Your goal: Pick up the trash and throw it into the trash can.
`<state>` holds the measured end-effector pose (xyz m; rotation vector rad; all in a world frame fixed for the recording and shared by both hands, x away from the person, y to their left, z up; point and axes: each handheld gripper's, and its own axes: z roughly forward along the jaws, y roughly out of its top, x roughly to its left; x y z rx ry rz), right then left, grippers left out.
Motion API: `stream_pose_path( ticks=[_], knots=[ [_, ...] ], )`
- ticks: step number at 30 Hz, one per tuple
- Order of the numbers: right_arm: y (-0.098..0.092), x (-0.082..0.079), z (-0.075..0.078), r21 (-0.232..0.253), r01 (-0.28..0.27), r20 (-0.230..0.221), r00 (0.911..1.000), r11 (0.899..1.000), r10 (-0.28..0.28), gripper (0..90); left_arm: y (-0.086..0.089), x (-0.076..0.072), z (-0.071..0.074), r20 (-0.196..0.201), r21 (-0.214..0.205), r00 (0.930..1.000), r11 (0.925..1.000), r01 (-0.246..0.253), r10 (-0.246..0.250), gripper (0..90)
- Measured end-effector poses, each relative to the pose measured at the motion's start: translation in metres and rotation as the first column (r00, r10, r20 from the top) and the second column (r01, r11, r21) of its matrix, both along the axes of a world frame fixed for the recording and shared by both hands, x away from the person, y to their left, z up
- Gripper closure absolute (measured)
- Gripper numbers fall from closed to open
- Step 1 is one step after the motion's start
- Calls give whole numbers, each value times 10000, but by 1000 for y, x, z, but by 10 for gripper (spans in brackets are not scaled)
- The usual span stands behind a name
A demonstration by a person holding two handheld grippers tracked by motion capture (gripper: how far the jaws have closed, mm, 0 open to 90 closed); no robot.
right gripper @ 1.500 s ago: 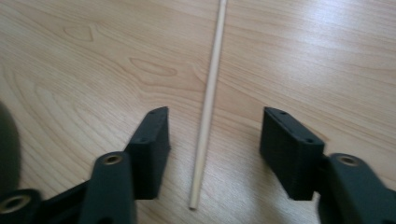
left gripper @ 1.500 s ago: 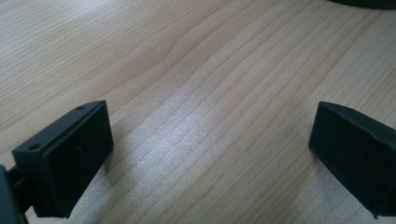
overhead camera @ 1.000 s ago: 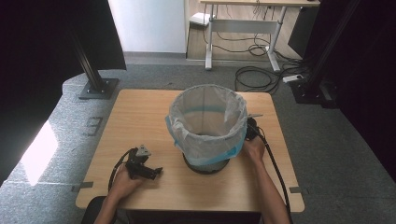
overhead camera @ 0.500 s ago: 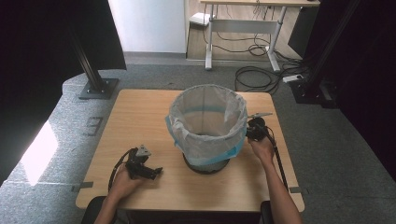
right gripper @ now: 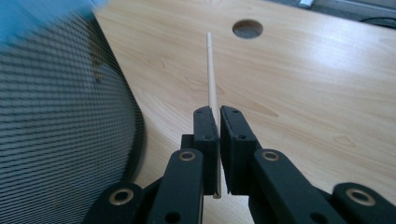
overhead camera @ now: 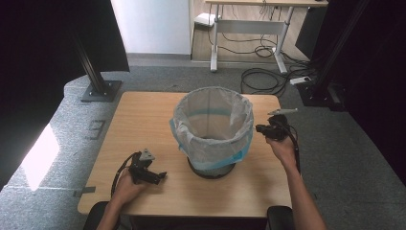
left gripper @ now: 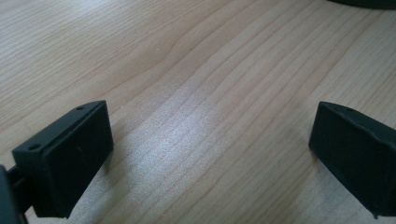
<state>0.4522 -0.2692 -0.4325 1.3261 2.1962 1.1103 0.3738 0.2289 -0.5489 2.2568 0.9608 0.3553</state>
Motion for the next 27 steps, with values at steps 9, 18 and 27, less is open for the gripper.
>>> stream_pose_path(
  ticks=[9, 18, 27],
  knots=[
    [-7, -13, 34, 115, -211, 318, 9993, 9997, 207, 848, 0, 0, 0, 0, -1, 10000, 10000, -2, 2, 0],
    [-15, -25, 69, 231, -240, 684, 9974, 9994, 224, 848, 0, 0, 0, 0, 1, 10000, 10000, 0, 0, 0],
    [-23, -35, 112, 385, -267, 1108, 9936, 9989, 222, 848, 0, 0, 0, -6, 37, 10000, 10000, 25, -25, 0]
  ],
)
